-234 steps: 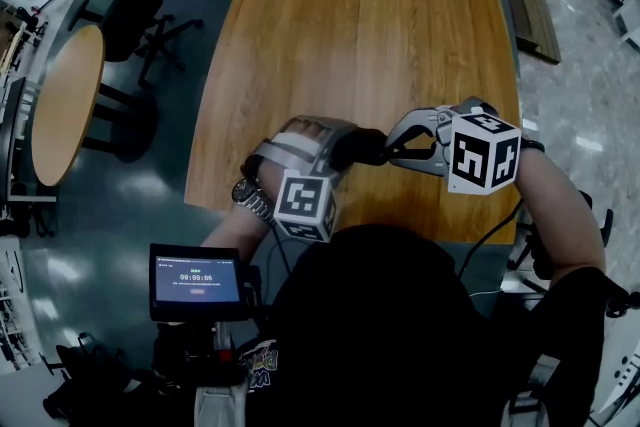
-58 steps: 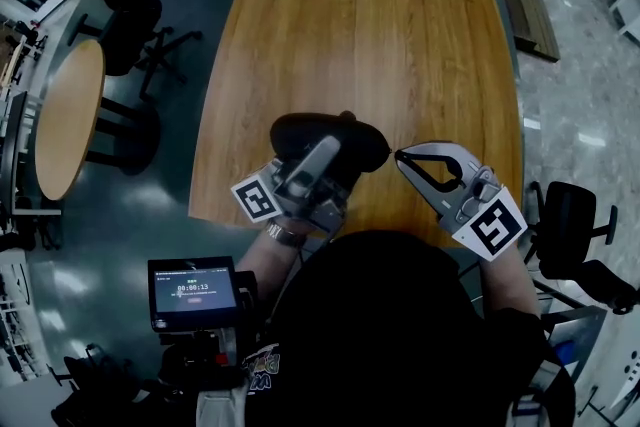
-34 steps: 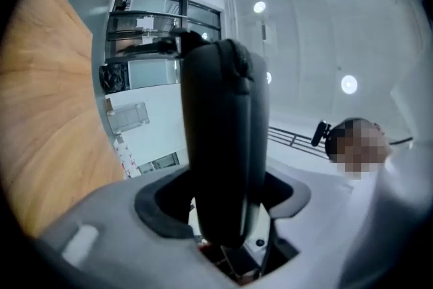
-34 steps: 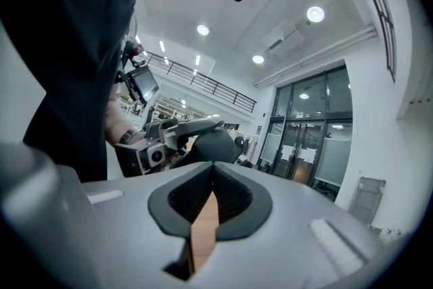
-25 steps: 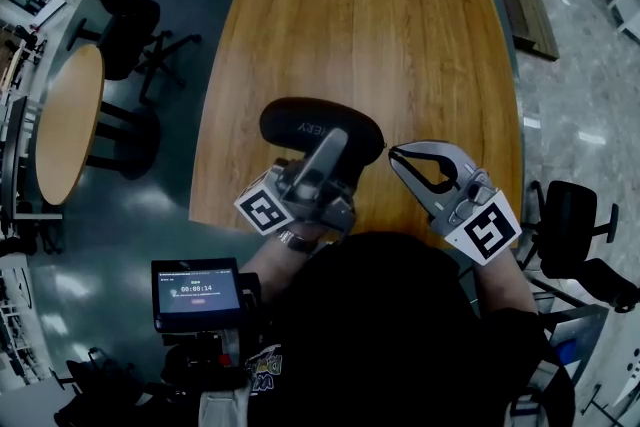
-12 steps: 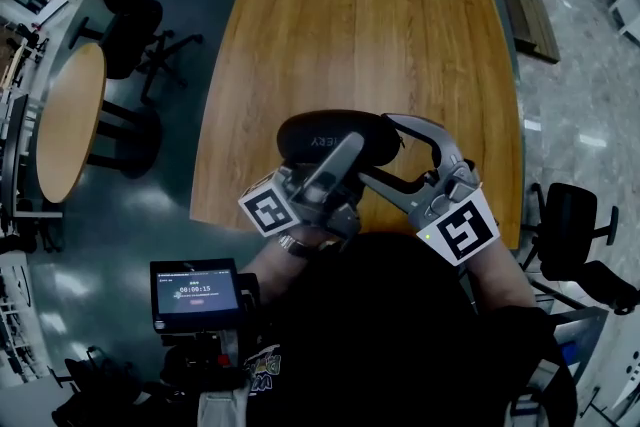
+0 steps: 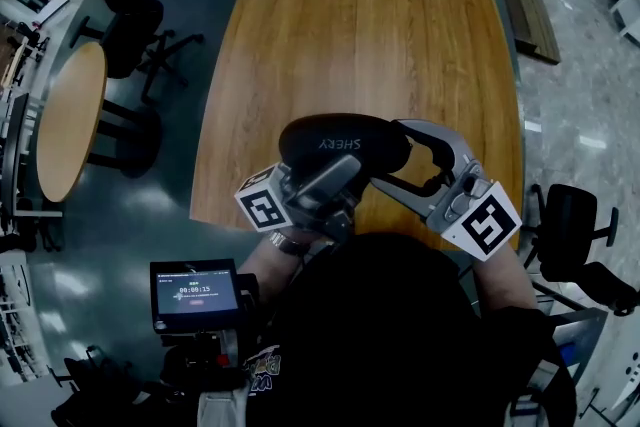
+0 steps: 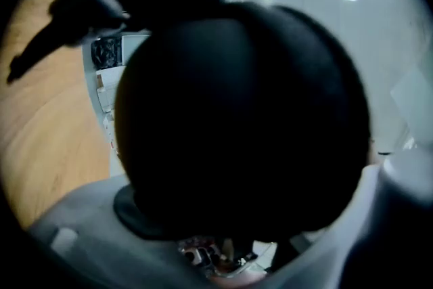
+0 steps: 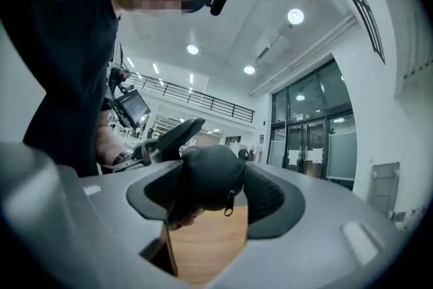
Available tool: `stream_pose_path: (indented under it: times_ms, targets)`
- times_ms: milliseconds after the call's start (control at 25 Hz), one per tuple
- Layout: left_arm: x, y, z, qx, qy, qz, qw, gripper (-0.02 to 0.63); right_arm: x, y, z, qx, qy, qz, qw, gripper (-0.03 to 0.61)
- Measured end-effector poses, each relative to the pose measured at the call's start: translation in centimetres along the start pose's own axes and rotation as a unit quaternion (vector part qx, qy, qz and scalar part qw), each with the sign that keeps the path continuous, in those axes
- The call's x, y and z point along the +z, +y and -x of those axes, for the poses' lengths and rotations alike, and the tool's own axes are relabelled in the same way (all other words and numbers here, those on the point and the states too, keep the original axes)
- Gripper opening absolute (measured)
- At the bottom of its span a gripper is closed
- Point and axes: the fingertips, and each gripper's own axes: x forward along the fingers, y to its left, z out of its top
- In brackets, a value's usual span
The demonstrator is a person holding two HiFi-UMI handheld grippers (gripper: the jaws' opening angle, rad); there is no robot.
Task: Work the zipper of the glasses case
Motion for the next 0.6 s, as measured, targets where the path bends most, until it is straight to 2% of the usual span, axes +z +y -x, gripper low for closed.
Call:
stream_pose_path:
  times_ms: [40,120,200,320,400,480,600]
  targets:
    - [-0.1,0.1,-0.1,0.001,0.0,0.006,1.0,0.415,-0.1,0.1,0.0,-0.001,0.007,0.025,1.0,0.281]
    - [-0.1,0.7,0.1,0.017,-0.008,0.01,0.9998,0.264,-0.5,0.4,-0.1,0.001,0.031,0.079,0.996,0.279]
    - [0.1,1.2,0.4,0.028,-0.022,0.013,0.9993,0.262,-0.9,0.5,-0.3,0.006,0.045,0.094,0.995,0.285]
    - [0.8,1.7,1.1,0.039,-0.061,0.035,0.9968,0.258,-1.1,0.0,0.2,-0.007,0.034,0.046,0.998,0.283]
    - [2.1,2.1,1.6,0.039,-0.098,0.071,0.9919,0.258,-0.8,-0.9,1.3,-0.029,0.012,0.011,0.999,0.245]
    - [2.9,2.1,2.0,0.033,-0.109,0.087,0.9897,0.258,-0.8,-1.7,2.1,-0.042,0.006,0.003,0.999,0.161]
    - [3.3,1.4,2.1,0.009,-0.105,0.102,0.9892,0.258,-0.9,-2.1,2.2,-0.033,0.015,0.02,0.999,0.15]
